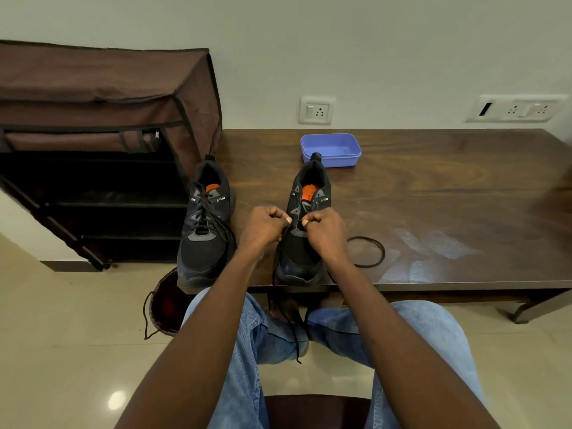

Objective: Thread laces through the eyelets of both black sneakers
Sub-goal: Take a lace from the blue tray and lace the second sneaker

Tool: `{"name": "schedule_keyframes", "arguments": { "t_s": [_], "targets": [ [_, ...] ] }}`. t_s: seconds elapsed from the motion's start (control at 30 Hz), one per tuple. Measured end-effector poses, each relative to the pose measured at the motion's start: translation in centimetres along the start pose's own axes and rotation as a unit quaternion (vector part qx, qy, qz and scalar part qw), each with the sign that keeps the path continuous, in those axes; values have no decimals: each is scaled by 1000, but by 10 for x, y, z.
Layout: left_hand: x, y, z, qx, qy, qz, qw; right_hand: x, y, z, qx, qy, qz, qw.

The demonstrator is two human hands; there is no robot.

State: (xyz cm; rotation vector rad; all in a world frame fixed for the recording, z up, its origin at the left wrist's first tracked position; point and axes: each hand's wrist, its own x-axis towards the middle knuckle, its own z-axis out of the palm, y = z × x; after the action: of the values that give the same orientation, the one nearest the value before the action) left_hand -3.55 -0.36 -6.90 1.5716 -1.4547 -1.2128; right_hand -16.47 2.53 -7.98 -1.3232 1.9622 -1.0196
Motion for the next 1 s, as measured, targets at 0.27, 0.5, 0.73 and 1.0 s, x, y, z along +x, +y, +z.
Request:
{"name": "schedule_keyframes", "arguments": {
  "t_s": [0.27, 0.5, 0.73, 1.0],
  "targets": [
    [-1, 0, -2, 1, -3, 5, 1000, 11, 6, 9, 41, -7, 35, 999],
    [-2, -3, 1, 1, 2, 14, 1000, 13, 8, 8, 18, -33, 15, 999],
    [-1, -3, -1, -2, -7, 3, 1000, 15, 6, 2, 2, -54, -7, 999],
    [-6, 0, -3, 29, -16, 69, 997, 11, -1, -9, 34, -47, -40, 998]
  ]
}}
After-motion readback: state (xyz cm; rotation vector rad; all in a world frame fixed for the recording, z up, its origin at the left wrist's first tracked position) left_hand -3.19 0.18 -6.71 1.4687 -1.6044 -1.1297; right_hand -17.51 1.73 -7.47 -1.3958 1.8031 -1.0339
